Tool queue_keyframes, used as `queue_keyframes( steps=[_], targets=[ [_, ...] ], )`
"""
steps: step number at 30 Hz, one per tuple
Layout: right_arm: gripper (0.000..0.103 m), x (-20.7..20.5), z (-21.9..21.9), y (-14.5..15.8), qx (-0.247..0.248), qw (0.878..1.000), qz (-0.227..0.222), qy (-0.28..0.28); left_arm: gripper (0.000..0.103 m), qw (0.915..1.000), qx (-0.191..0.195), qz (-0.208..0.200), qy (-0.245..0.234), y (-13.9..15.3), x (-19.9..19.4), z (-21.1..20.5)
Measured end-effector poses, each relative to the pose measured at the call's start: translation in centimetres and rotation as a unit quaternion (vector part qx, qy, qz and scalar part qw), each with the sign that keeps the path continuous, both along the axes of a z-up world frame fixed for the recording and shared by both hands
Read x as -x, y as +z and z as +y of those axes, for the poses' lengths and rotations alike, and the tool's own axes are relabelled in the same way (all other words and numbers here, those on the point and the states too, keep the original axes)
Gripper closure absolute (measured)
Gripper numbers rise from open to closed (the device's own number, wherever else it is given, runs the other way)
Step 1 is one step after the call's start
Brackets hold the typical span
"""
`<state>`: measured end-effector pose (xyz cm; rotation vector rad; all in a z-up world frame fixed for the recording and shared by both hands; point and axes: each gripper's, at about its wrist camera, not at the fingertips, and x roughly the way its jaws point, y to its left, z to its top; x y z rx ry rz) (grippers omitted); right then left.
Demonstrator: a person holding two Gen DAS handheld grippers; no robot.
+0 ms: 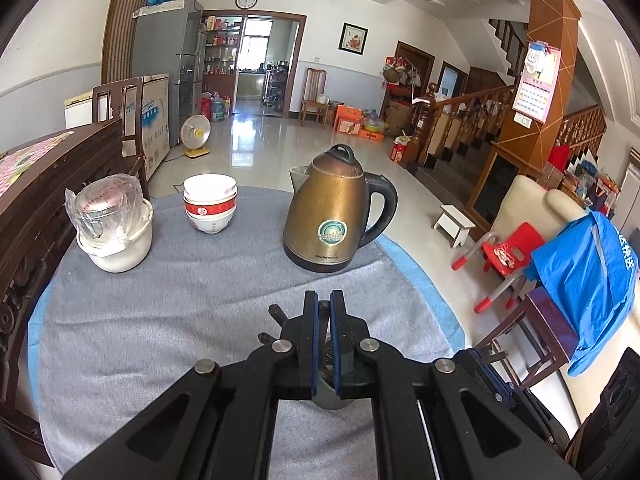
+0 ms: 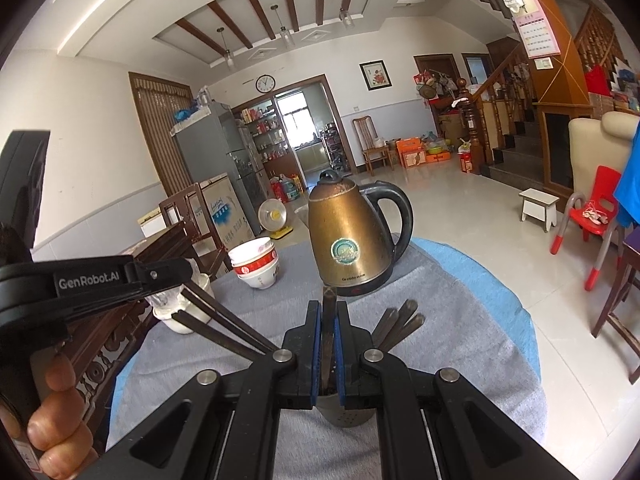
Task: Organize utensils
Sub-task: 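Open both tools to release the chopsticks and pull them back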
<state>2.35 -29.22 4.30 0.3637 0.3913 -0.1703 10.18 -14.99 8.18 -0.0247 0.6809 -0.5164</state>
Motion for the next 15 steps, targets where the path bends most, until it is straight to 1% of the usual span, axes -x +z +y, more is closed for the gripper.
queue_keyframes(
  steps=[2, 4, 5, 6, 7, 8, 9, 10, 11, 12, 14, 15],
  targets=[
    [0.096, 0.0, 0.0, -0.2, -0.001, 1.0, 0.003, 0.002, 0.097, 1.0, -0.001, -0.002, -0.002, 0.0, 0.2, 0.3],
    [0.096, 0.1, -0.1, -0.5, -0.006, 1.0, 0.006, 0.006, 0.095, 0.9999, -0.004, -0.014, -0.003, 0.2, 0.8, 0.6],
    [0.095, 0.2, -0.1, -0.5, -0.007, 1.0, 0.006, 0.005, 0.092, 0.9998, -0.005, -0.02, -0.004, 0.4, 1.1, 0.8],
    [0.095, 0.4, -0.2, -0.6, -0.009, 1.0, 0.006, 0.006, 0.078, 0.9996, -0.008, -0.027, -0.005, 0.7, 1.5, 1.1],
    [0.095, 0.6, -0.4, -0.7, -0.015, 1.0, 0.006, 0.007, 0.068, 0.9994, -0.009, -0.034, -0.005, 0.9, 1.8, 1.4],
    [0.095, 0.7, -0.6, -0.7, -0.02, 1.0, 0.006, 0.009, 0.051, 0.999, -0.01, -0.045, -0.002, 1.2, 2.3, 1.9],
    [0.095, 0.8, -0.9, -0.7, -0.026, 1.0, 0.004, 0.011, 0.044, 0.9982, -0.009, -0.059, 0.003, 1.5, 2.9, 2.4],
    [0.095, 1.1, -1.1, -0.7, -0.033, 0.999, 0.001, 0.012, 0.042, 0.9972, -0.012, -0.073, 0.01, 1.8, 3.4, 2.8],
    [0.095, 1.3, -1.2, -0.8, -0.037, 0.999, -0.001, 0.013, 0.037, 0.9958, -0.019, -0.089, 0.014, 2.2, 4.1, 3.3],
    [0.094, 1.6, -1.4, -0.8, -0.04, 0.999, -0.003, 0.013, 0.03, 0.9948, -0.026, -0.097, 0.014, 2.3, 4.6, 3.6],
    [0.094, 2.0, -1.6, -0.8, -0.044, 0.999, -0.005, 0.012, 0.025, 0.9924, -0.047, -0.112, 0.017, 2.2, 5.7, 4.3],
    [0.094, 2.3, -1.7, -0.8, -0.049, 0.999, -0.006, 0.012, 0.024, 0.9914, -0.057, -0.116, 0.018, 2.0, 6.0, 4.7]
  ],
)
